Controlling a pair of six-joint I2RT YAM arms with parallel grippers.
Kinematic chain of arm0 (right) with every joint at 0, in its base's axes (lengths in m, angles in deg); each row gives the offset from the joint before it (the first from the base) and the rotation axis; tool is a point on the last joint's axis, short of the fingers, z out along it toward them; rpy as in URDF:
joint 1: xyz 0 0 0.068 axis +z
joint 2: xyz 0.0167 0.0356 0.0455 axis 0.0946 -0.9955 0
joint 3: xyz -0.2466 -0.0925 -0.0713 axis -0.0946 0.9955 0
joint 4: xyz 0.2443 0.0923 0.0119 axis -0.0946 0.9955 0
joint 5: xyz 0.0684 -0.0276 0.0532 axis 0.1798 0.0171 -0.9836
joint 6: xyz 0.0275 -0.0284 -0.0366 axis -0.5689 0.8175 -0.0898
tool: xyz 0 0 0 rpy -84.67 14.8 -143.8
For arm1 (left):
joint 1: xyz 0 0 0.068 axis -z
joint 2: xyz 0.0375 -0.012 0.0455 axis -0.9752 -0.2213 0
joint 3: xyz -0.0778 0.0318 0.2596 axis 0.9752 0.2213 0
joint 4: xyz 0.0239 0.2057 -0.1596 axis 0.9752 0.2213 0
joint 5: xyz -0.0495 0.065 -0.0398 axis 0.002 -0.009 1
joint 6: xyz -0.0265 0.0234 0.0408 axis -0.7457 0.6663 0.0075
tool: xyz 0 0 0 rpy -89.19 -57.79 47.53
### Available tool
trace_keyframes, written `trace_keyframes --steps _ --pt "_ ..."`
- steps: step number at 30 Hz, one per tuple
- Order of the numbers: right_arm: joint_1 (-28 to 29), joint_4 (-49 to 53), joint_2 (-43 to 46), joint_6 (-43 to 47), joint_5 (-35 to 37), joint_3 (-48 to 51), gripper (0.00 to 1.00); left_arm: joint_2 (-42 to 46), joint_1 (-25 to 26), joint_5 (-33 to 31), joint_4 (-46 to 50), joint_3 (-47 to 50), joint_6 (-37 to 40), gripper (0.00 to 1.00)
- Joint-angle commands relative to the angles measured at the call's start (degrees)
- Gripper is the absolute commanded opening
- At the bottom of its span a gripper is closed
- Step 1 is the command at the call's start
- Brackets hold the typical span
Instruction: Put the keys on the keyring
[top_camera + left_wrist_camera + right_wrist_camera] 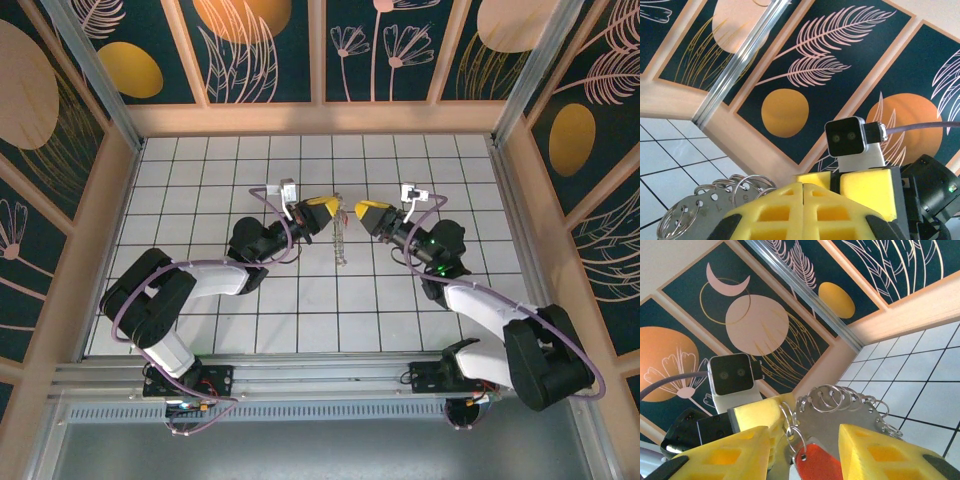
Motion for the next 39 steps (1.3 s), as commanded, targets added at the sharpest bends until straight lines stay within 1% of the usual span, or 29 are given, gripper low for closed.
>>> trace_keyframes --steps 1,6,15,17,18,32,33,35,36,37,39 --pt "0.9 -5.4 -1.8 -1.3 -1.6 -2.2 0.41 -0.6 -0.3 -0.5 -5.5 -2.0 -1.3 0.0" --pt "2.0 -6.5 -3.7 -1.4 -2.4 -2.9 0.35 -0.7 -0.3 -0.7 -5.5 -2.1 -1.3 0.0" --pt "3.4 -6.3 -4.1 -0.5 -3.4 -2.9 0.06 -0.9 -0.3 -1.1 -5.7 -2.0 -1.2 0.0" --pt "3.7 -6.3 -4.2 -0.4 -3.7 -3.0 0.01 -0.9 -0.3 -1.1 -5.7 -1.9 -1.1 0.0" --pt "3.9 -6.3 -4.3 -0.3 -3.8 -3.1 0.0 -1.0 -0.3 -1.1 -5.8 -1.9 -1.0 0.0" --pt "4.8 -1.5 -2.7 2.7 -4.0 -2.8 0.0 -1.7 -0.2 -1.2 -6.0 -2.6 -1.2 0.0" --pt "4.8 -0.7 -2.1 3.1 -3.7 -2.7 0.02 -1.7 -0.3 -1.2 -6.0 -2.5 -1.3 0.0" --pt "4.5 1.3 -0.3 4.1 -2.9 -2.4 0.21 -1.8 -0.3 -1.2 -6.1 -2.5 -1.3 0.0" --pt "4.4 2.2 0.5 4.4 -2.7 -2.3 0.28 -1.8 -0.3 -1.2 -6.2 -2.5 -1.3 0.0" --pt "4.1 3.3 1.7 4.9 -2.6 -2.2 0.33 -1.8 -0.3 -1.2 -6.2 -2.5 -1.3 0.0" --pt "3.7 5.4 3.9 5.8 -1.8 -1.9 0.36 -1.9 -0.3 -1.3 -6.2 -2.5 -1.4 0.0"
